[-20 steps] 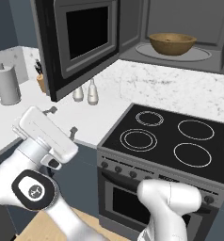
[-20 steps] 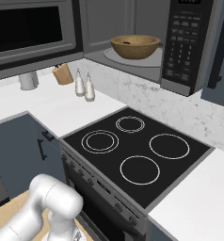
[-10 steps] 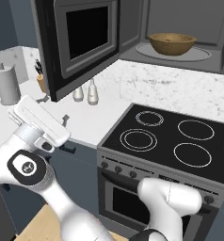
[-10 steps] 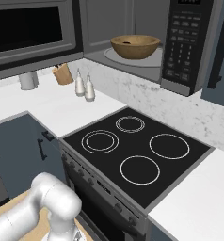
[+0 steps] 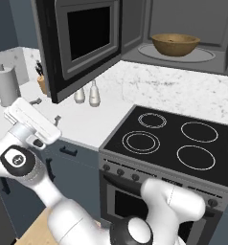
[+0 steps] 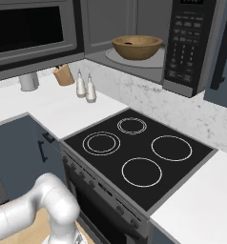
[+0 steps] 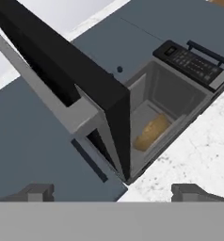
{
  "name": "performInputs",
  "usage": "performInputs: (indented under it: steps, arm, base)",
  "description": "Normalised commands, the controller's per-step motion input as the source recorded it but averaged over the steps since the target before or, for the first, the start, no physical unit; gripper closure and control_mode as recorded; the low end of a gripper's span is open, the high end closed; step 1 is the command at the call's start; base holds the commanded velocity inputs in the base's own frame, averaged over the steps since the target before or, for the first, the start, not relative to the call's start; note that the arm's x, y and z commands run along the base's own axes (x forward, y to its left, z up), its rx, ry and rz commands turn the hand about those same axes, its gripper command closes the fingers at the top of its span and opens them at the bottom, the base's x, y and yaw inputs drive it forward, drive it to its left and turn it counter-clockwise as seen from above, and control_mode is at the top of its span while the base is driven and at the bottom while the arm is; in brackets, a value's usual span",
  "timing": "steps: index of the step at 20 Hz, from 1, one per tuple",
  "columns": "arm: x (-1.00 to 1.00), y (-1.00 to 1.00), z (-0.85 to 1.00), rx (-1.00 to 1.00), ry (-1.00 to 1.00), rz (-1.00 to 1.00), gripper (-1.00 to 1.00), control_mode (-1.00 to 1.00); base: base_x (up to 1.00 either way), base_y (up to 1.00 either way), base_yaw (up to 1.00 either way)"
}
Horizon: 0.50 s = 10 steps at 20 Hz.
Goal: Pick the avocado from the sink and place it in the bowl. Then pick the bowl and place it in the microwave. Then close the microwave door and press the start button.
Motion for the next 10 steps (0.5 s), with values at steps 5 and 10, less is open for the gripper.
performInputs:
  steps: [5, 10]
  arm:
    - [0.33, 0.0, 0.15, 0.01, -0.05, 0.0, -1.0, -1.0]
    - [0.0, -0.21, 0.66, 0.06, -0.19, 0.0, -1.0, -1.0]
  base:
    - [0.0, 0.0, 0.0]
    - [0.0, 0.0, 0.0]
